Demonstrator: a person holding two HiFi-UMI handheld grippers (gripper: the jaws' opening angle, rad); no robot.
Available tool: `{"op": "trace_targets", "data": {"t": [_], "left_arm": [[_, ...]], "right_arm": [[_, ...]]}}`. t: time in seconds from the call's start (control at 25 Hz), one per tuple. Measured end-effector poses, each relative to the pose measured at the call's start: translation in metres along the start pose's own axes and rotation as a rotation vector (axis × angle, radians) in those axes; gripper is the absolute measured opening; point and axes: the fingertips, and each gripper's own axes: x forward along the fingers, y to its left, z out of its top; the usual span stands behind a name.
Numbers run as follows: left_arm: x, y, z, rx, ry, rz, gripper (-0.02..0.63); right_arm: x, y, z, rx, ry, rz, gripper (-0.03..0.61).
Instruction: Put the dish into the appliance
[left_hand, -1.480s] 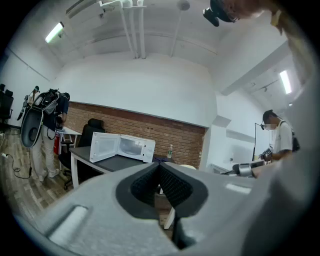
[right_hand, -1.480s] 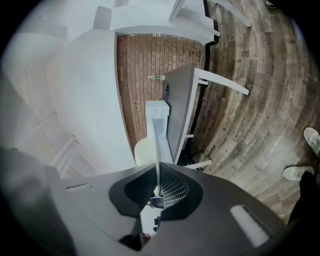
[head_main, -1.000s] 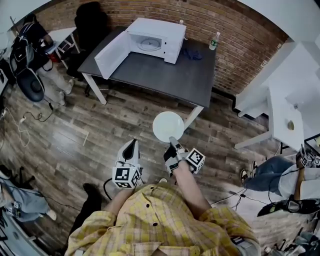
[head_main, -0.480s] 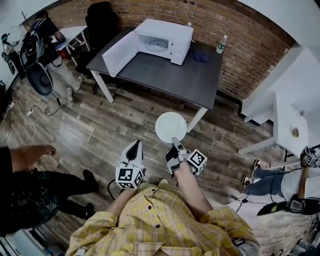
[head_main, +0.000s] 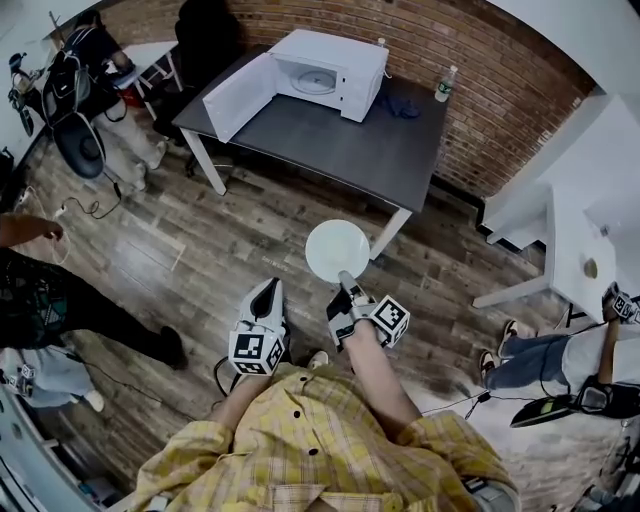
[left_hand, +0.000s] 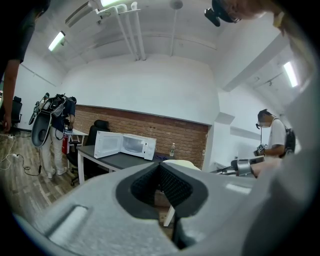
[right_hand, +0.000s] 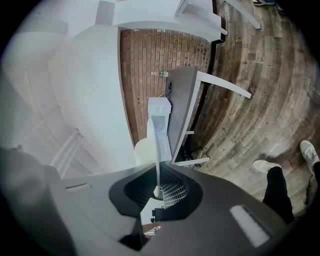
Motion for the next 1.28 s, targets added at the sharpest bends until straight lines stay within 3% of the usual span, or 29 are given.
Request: {"op": "trace_targets", "data": {"t": [0.48,1.28], "left_arm": [[0.044,0.026,0.003,0.003,-0.013,0.018,-0.003],[0.200,0.149,0.054,-0.015,-0.022,-0.021,-0.003]], "right_arm": [[0.049,-0.012,0.019,-0.016,0.038,-0.026,0.014],[0.235,0.009,0.059,-0.032,0.017,-0.053,0.014]]}}
